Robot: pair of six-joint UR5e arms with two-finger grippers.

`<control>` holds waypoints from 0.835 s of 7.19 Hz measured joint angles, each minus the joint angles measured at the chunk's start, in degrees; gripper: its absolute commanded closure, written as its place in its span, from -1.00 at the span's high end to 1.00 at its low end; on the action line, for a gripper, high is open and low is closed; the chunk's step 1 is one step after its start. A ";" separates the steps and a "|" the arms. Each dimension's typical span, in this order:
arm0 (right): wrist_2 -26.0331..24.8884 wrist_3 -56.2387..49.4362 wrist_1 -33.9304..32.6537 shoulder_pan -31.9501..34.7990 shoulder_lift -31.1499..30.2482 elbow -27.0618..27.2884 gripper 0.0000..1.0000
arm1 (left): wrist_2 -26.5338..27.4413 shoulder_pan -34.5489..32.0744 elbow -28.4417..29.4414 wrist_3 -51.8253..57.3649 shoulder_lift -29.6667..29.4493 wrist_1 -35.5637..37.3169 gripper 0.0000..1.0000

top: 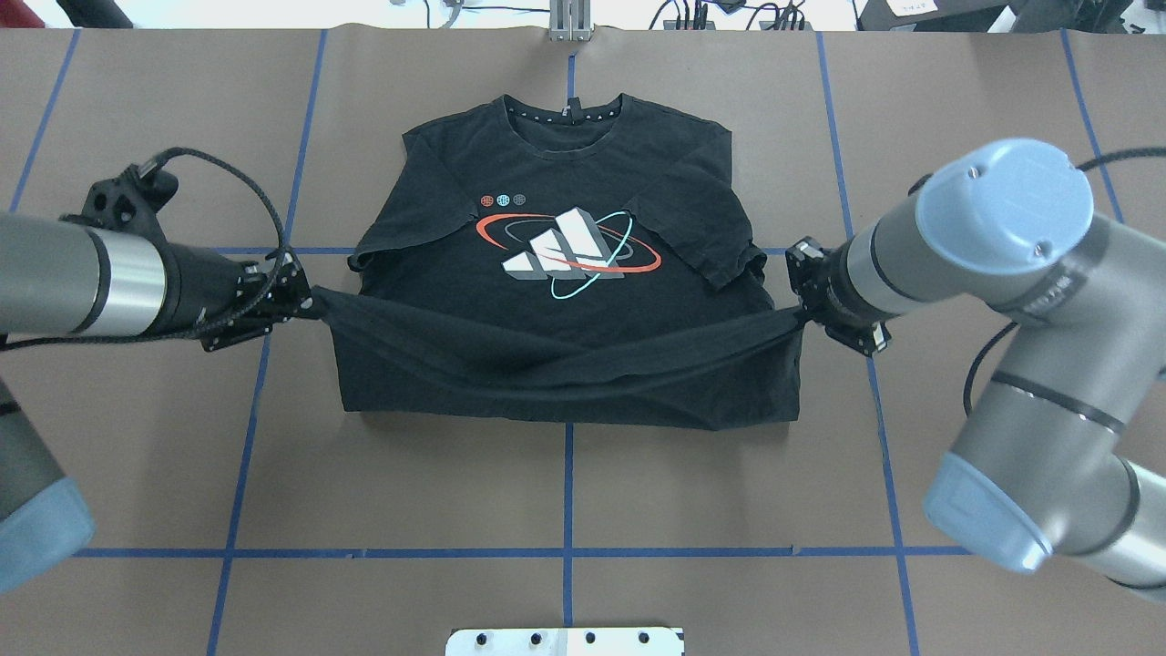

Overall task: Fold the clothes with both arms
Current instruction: 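Lift the hem with both grippers and carry it toward the collar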

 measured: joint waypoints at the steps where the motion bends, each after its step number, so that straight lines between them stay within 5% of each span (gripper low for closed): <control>1: 0.11 -4.98 -0.70 3.41 2.43 -4.03 -1.00 | -0.48 -3.12 3.53 3.10 -2.23 0.01 -1.00; 6: 0.03 -15.93 0.27 9.58 13.21 -21.45 -1.00 | -0.10 -7.58 16.27 7.87 -10.19 -1.42 -1.00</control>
